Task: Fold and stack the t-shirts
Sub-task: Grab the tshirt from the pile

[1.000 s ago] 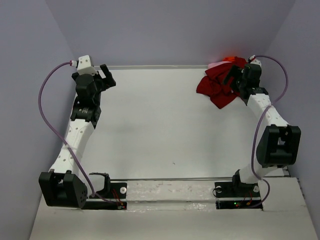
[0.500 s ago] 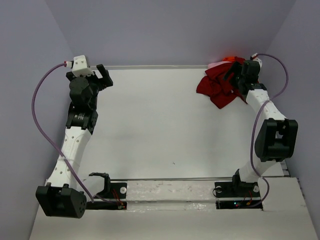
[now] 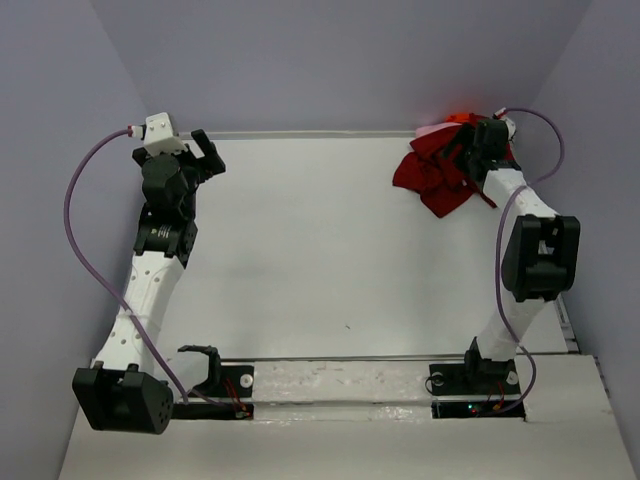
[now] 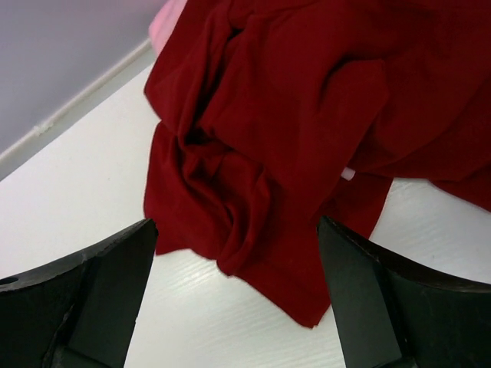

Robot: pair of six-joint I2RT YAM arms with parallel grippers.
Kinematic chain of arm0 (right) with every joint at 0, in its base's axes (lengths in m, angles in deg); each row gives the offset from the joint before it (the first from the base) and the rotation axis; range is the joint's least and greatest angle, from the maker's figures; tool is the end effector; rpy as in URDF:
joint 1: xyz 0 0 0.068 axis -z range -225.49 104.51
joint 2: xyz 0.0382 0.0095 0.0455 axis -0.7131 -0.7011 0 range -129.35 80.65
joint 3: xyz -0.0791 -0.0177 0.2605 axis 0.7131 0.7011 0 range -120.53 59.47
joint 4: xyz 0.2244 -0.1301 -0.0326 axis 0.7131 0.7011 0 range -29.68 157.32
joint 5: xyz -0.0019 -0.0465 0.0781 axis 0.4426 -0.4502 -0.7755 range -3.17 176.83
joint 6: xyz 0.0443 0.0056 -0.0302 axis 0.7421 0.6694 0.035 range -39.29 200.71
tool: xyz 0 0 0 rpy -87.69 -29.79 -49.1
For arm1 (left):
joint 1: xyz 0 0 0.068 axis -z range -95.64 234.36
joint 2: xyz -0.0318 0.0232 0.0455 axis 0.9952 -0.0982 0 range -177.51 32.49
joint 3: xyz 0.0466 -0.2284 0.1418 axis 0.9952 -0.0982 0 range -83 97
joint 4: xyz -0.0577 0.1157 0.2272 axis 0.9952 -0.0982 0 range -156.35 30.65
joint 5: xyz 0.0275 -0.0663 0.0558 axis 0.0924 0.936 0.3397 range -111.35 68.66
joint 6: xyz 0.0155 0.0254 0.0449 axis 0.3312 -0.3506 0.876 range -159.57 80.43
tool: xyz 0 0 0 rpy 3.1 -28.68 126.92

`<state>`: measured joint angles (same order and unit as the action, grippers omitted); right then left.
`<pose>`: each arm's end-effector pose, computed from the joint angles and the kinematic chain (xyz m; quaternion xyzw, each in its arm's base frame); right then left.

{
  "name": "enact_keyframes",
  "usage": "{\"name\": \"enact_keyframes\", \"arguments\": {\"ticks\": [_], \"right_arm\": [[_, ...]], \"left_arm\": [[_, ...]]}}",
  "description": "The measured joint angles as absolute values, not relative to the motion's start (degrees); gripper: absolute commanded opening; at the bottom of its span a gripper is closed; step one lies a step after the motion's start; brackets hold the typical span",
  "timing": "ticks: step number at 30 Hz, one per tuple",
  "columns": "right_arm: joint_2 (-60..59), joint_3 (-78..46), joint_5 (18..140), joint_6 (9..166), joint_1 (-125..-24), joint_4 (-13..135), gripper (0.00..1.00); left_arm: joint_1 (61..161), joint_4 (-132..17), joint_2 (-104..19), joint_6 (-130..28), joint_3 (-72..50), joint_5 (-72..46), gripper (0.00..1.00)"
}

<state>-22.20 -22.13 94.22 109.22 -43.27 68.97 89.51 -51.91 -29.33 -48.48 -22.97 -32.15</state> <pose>0.4231 -0.0210 0.2835 0.2600 0.8243 0.0594 0.4994 0.2499 -0.0158 0.4094 -0.0917 0.6658 -0.0275 0.7400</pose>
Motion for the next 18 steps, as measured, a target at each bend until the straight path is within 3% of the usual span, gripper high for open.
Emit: {"name": "enact_keyframes", "arguments": {"ticks": [8,18], "right_arm": [[-37.30,-37.43,102.27,107.41,-42.81,74.96,0.91],[-43.57,-45.49,109.17,105.96,-42.20,80.79,0.82]], "left_arm": [[89.51,-53.11,-28.46,-50.84,-23.10,-32.87,0.99],[89.51,-54.73,-26.60,-51.21,-24.08,-36.26,0.99]]}}
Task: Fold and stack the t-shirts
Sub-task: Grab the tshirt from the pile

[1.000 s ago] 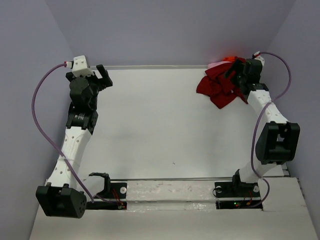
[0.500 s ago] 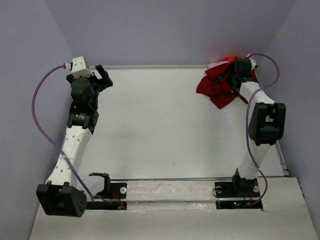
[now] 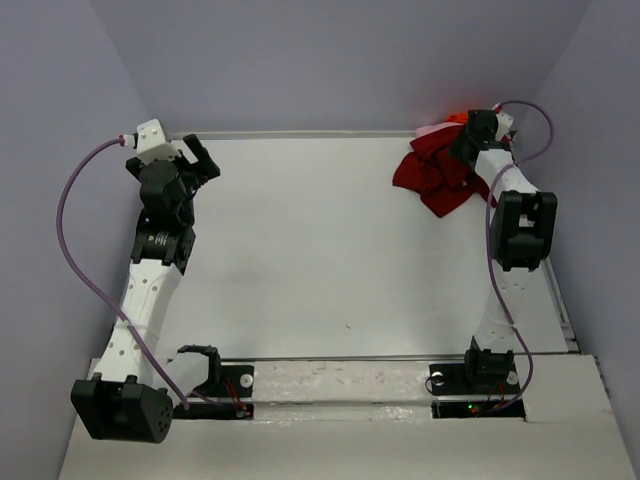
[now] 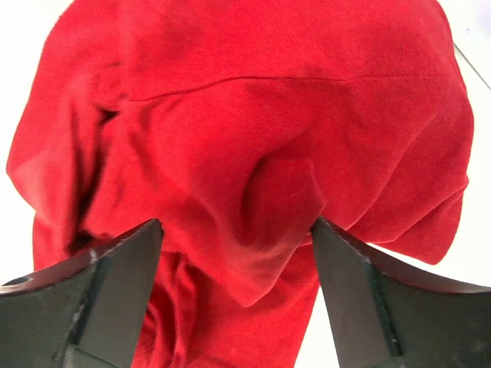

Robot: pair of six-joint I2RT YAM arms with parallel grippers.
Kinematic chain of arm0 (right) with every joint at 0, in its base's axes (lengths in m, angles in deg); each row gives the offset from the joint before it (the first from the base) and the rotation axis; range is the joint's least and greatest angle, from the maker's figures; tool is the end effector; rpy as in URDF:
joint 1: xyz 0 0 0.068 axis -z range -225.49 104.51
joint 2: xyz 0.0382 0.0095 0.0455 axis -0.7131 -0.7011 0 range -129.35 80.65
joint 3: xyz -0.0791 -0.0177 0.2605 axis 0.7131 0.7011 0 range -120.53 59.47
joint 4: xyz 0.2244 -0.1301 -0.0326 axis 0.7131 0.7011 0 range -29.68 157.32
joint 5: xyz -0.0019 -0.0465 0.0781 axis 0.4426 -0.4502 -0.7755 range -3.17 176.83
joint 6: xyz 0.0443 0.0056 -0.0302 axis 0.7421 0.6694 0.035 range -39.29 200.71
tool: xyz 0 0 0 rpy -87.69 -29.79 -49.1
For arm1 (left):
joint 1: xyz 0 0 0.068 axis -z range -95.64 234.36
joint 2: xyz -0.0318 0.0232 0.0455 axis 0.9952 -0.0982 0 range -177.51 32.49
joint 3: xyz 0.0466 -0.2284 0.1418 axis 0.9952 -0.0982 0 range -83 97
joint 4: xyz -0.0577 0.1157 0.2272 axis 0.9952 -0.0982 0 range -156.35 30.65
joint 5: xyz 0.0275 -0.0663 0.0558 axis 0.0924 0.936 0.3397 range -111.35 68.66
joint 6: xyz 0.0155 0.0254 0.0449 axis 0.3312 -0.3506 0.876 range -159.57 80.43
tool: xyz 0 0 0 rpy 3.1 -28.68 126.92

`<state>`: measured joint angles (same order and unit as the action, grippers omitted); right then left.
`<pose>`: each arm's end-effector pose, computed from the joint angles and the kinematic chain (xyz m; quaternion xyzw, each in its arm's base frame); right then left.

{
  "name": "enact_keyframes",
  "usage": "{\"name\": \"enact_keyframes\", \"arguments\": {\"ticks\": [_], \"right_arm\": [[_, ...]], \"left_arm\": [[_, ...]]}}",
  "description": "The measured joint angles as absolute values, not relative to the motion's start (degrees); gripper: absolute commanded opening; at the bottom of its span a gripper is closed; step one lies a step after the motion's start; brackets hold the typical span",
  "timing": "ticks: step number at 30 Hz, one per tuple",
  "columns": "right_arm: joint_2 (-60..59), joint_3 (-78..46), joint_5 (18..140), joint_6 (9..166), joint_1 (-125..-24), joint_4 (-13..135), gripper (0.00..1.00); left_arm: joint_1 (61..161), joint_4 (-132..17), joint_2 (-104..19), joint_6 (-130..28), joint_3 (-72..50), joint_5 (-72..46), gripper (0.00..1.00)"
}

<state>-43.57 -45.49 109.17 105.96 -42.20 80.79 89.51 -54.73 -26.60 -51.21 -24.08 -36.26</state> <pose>0.5002 -0.0423 0.2392 0.2987 0.8404 -0.0928 0.4426 0.2373 -0.0121 0.4078 -0.1333 0.6669 -0.0190 0.7328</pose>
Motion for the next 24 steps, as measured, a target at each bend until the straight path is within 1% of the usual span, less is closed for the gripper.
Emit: {"name": "enact_keyframes", "arguments": {"ticks": [1,2,4,5,7,8,14,20,24], "right_arm": [[-44.38,-46.04,109.50,105.88,-42.15,81.30,0.81],[-44.71,-46.24,109.74,105.83,-42.11,81.49,0.75],[-46.06,-46.61,110.31,105.50,-42.07,82.10,0.59],[-46.59,-46.78,110.44,105.57,-42.07,82.34,0.37],[-47.99,-47.39,110.42,104.83,-41.85,82.91,0.14],[-48.43,-47.66,110.35,104.65,-41.78,83.07,0.00],[-47.86,-49.78,110.46,102.53,-41.63,84.22,0.00],[-39.84,-53.56,110.33,96.39,-41.82,85.80,0.00],[-31.75,-59.96,105.74,91.34,-41.82,85.62,0.00]], "left_arm": [[89.51,-54.99,-26.60,-51.21,-24.08,-36.59,0.99],[89.51,-55.10,-26.60,-51.19,-24.08,-36.79,0.99],[89.51,-55.30,-26.64,-51.19,-24.06,-36.90,0.99],[89.51,-55.43,-26.71,-51.17,-24.06,-36.90,0.99],[89.51,-55.69,-26.84,-51.01,-24.04,-36.87,0.99],[89.51,-55.95,-26.90,-50.99,-24.02,-36.87,0.99],[89.51,-56.67,-26.93,-50.45,-23.97,-36.83,0.99],[89.51,-56.39,-27.71,-49.64,-23.67,-34.75,0.99],[89.51,-56.17,-31.36,-49.42,-21.55,-30.91,0.99]]}}
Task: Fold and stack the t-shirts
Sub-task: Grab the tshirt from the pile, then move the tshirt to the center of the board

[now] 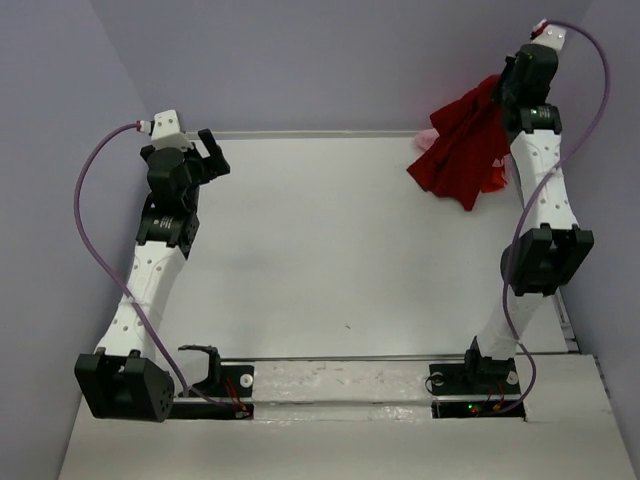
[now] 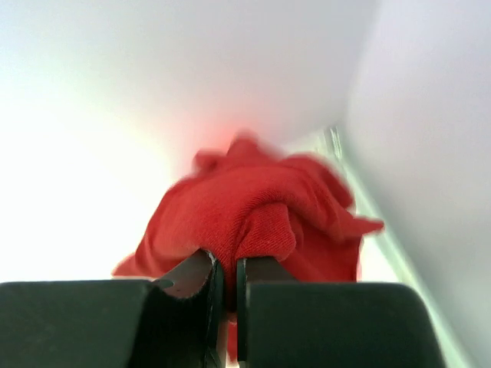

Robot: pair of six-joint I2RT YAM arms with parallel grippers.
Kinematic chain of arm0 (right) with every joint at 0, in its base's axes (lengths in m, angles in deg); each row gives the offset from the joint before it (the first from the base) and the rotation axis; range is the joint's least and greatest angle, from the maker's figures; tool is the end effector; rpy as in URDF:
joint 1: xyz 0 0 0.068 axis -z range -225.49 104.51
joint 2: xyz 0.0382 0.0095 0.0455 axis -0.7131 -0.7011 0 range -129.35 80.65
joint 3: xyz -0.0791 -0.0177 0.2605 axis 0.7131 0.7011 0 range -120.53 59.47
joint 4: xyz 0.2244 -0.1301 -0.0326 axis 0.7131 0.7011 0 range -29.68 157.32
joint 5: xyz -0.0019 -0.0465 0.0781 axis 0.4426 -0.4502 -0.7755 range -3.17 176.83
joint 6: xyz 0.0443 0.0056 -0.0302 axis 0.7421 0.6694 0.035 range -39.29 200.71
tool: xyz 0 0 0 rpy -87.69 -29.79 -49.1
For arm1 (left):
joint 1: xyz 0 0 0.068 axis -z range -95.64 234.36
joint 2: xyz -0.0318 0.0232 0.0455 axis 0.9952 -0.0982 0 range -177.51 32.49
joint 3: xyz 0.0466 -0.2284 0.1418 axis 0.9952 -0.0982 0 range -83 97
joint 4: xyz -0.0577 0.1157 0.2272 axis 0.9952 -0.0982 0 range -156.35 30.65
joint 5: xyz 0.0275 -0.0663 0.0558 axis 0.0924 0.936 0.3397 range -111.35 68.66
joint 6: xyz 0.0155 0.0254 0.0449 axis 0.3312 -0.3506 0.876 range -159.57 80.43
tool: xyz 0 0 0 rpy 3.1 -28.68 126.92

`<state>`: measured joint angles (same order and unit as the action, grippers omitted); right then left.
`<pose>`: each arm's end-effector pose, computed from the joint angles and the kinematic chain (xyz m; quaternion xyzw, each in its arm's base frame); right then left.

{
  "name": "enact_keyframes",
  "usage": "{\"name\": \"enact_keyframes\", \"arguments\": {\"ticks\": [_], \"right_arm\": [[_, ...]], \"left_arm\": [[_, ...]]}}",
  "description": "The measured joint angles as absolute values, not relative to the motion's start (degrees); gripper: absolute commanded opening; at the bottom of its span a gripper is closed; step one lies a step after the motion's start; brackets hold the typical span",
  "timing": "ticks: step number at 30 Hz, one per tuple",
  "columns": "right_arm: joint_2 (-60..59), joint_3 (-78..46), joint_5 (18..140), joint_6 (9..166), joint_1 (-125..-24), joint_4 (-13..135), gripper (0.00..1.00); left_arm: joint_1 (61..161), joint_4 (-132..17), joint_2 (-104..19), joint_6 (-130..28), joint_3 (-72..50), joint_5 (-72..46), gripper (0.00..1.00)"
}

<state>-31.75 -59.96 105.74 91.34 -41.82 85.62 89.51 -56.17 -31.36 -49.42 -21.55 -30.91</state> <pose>0.4570 -0.0409 0.4133 0.1950 0.7811 -0.0978 0.5850 0.2593 -0.0174 0.4018 -0.0880 0.6968 -0.0345 0.7110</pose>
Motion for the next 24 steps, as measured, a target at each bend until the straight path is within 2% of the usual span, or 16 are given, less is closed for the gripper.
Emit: {"name": "enact_keyframes", "arguments": {"ticks": [3,9,22,24], "right_arm": [[-25.34,-64.73,101.90,86.53,-42.17,82.24,0.00],[-20.10,-73.23,98.92,81.77,-42.61,74.35,0.00],[-16.93,-64.25,86.40,83.87,-42.94,77.97,0.00],[-16.14,-62.91,83.73,84.52,-42.94,78.35,0.00]], "left_arm": [[89.51,-56.10,-34.31,-49.44,-19.54,-27.91,0.99],[89.51,-54.64,-35.41,-49.53,-18.11,-23.19,0.99],[89.51,-53.98,-36.57,-49.07,-10.46,-16.74,0.99],[89.53,-53.96,-36.81,-49.07,-9.52,-16.63,0.97]]}}
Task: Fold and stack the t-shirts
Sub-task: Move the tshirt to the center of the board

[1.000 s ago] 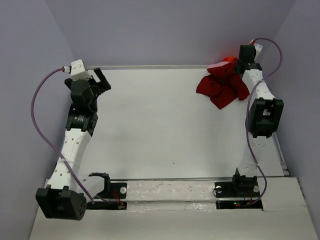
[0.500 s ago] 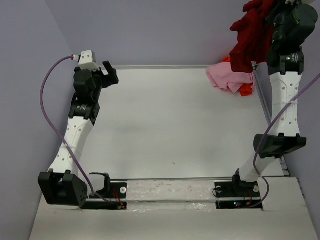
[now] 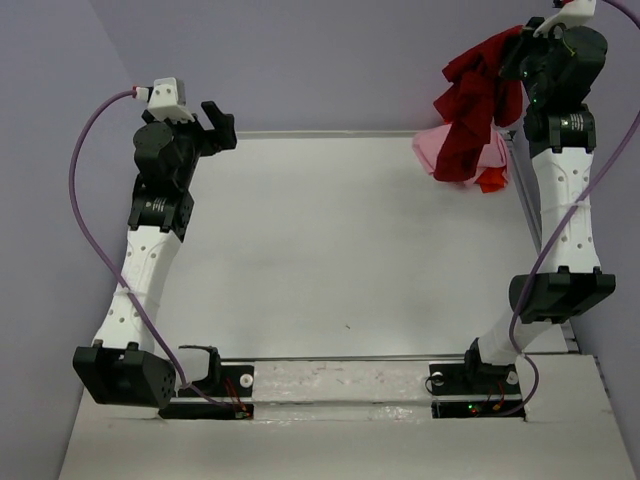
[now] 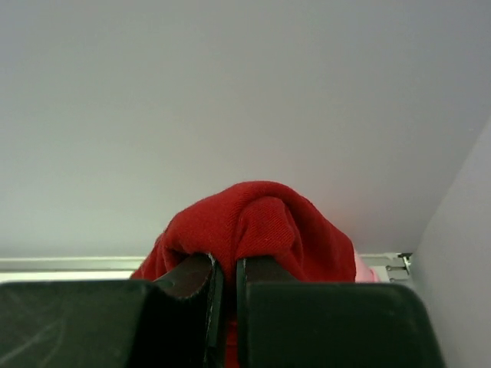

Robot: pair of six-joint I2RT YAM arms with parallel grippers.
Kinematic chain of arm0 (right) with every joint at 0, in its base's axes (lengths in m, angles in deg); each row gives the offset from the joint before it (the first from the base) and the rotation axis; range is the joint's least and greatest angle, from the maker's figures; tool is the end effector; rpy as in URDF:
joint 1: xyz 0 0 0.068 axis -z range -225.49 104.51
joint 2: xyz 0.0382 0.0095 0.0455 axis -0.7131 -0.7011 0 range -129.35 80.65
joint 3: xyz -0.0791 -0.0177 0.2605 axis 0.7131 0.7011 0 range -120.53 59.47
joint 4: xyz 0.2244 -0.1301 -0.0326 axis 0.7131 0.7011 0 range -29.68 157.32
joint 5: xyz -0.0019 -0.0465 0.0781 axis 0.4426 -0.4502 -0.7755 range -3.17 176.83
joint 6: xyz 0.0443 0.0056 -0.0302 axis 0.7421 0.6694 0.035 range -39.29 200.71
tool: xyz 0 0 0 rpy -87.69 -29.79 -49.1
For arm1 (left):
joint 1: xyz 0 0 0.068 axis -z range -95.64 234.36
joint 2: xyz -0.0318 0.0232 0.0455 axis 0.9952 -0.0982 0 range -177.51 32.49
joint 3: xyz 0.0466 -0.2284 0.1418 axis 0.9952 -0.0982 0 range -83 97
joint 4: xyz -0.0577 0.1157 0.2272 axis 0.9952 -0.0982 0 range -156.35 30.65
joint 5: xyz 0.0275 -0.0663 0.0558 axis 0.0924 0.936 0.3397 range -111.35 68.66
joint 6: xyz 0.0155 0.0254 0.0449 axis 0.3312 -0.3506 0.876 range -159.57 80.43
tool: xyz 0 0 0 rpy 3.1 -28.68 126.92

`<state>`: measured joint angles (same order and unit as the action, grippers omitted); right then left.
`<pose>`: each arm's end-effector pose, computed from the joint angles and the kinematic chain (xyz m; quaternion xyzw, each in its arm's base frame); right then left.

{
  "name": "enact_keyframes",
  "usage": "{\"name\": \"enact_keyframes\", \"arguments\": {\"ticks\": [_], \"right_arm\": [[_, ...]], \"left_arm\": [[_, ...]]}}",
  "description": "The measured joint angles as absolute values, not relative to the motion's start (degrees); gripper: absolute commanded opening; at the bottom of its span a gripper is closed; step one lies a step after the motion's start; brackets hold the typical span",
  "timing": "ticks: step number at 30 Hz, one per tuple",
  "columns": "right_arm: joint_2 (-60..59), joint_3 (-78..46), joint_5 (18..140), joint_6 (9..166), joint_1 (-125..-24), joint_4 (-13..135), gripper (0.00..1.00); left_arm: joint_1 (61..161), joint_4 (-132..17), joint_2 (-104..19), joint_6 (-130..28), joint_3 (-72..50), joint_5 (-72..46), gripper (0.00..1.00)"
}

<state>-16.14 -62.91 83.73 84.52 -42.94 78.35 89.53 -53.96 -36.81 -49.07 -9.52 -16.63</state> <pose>0.3546 -0.0139 0.5499 0.0162 0.6588 0.0261 0.7517 0.2730 -0.0276 0.4565 0.0070 0.6459 -0.1237 0.7533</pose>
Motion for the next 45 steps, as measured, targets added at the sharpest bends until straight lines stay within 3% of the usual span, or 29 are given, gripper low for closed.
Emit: {"name": "enact_keyframes", "arguments": {"ticks": [6,10,21,31,40,45], "right_arm": [[-12.78,-56.64,81.00,85.85,-42.96,77.36,0.00],[-12.51,-51.88,87.27,87.21,-43.22,77.58,0.00],[-14.20,-50.61,98.88,86.49,-43.22,75.44,0.00],[-16.14,-50.61,99.10,86.18,-43.22,73.97,0.00],[-16.56,-47.85,98.86,84.92,-43.27,71.37,0.00],[-16.95,-47.61,98.86,84.02,-43.27,70.10,0.00]], "left_arm": [[89.66,-54.53,-36.87,-49.05,-9.20,-17.60,0.95],[89.66,-55.03,-36.87,-49.09,-9.26,-19.26,0.95],[89.66,-57.13,-36.02,-49.13,-11.51,-24.42,0.94],[89.66,-58.18,-36.76,-49.55,-13.22,-27.24,0.92],[89.66,-59.97,-37.53,-50.40,-13.28,-28.52,0.80],[89.66,-60.21,-37.53,-51.26,-14.18,-28.44,0.79]]}}
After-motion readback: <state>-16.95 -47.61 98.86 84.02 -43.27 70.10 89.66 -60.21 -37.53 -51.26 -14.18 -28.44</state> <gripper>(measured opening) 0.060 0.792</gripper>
